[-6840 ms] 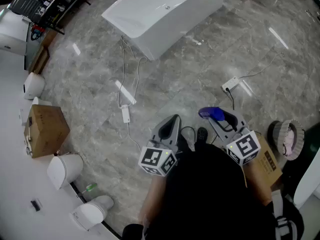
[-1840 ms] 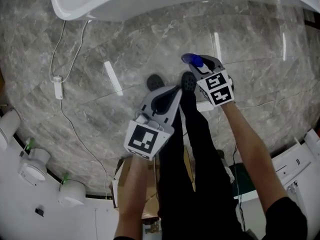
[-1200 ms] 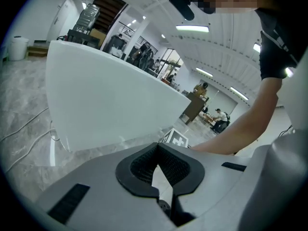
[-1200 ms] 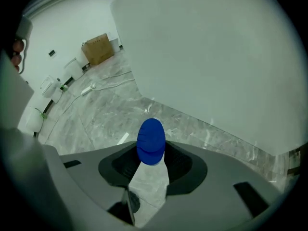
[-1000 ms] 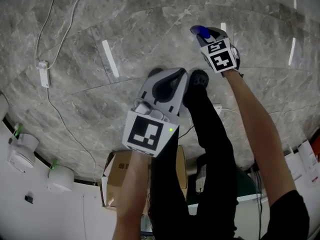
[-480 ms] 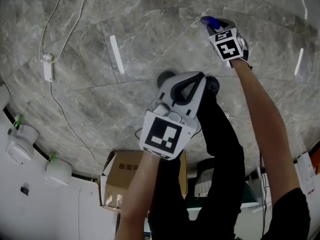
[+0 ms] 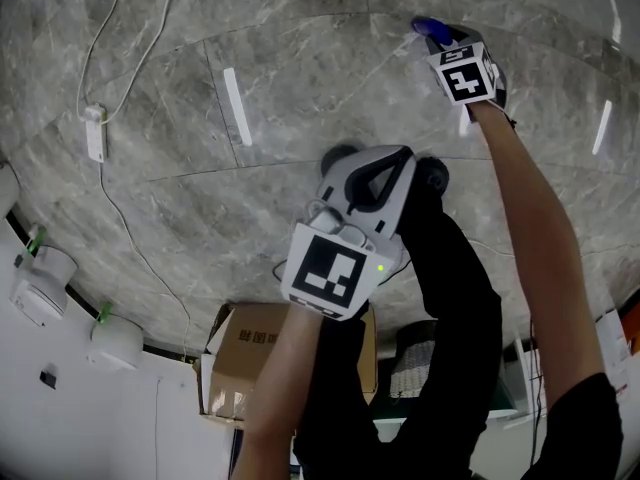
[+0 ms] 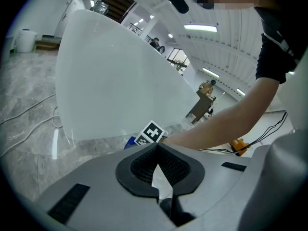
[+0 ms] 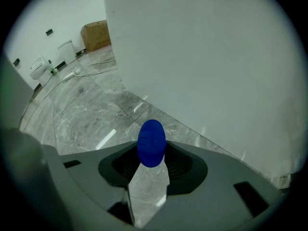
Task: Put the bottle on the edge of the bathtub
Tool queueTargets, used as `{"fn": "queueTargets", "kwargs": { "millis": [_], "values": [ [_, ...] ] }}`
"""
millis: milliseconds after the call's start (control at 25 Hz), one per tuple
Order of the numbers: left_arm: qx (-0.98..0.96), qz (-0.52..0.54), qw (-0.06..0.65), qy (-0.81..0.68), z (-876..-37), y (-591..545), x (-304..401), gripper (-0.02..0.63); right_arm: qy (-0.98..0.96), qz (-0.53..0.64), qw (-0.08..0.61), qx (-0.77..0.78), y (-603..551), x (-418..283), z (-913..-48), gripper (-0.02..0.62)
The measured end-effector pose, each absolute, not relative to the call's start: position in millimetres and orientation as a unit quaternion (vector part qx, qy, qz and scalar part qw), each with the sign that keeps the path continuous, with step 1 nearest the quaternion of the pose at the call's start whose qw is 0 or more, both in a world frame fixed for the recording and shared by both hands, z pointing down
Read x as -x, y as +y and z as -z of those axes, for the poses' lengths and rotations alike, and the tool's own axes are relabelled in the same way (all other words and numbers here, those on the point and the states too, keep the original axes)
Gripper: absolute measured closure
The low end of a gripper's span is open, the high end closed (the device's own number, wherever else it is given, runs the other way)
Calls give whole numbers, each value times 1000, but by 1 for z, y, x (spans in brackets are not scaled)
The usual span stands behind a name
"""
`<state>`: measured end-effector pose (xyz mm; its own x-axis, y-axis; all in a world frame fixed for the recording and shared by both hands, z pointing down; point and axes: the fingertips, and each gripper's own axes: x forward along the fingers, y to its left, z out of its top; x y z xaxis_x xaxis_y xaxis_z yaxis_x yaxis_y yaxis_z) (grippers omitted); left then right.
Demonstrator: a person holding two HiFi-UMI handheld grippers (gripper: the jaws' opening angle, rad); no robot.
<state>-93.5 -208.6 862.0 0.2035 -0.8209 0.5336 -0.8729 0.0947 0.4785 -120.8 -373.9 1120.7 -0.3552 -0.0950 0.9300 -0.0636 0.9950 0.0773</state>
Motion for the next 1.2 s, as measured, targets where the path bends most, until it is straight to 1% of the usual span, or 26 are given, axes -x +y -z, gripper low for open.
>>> {"fn": "queueTargets", "kwargs": {
  "millis": [240, 840, 1040, 1200],
  "values": [
    [-672, -37, 381, -634, -857, -212, 103, 595, -818, 17, 571, -65, -380, 122, -1117, 443],
    [-682, -35, 385, -621, -826, -220, 96, 595, -813, 25, 580, -46, -380, 116, -1082, 443],
    [-679, -36, 379, -628, -803, -218, 101, 595, -812, 32, 580, -45, -380, 114, -1056, 445],
    [-674, -35, 387, -628, -778, -211, 96, 595, -813, 37, 580, -36, -375, 111, -1026, 445]
  ]
}}
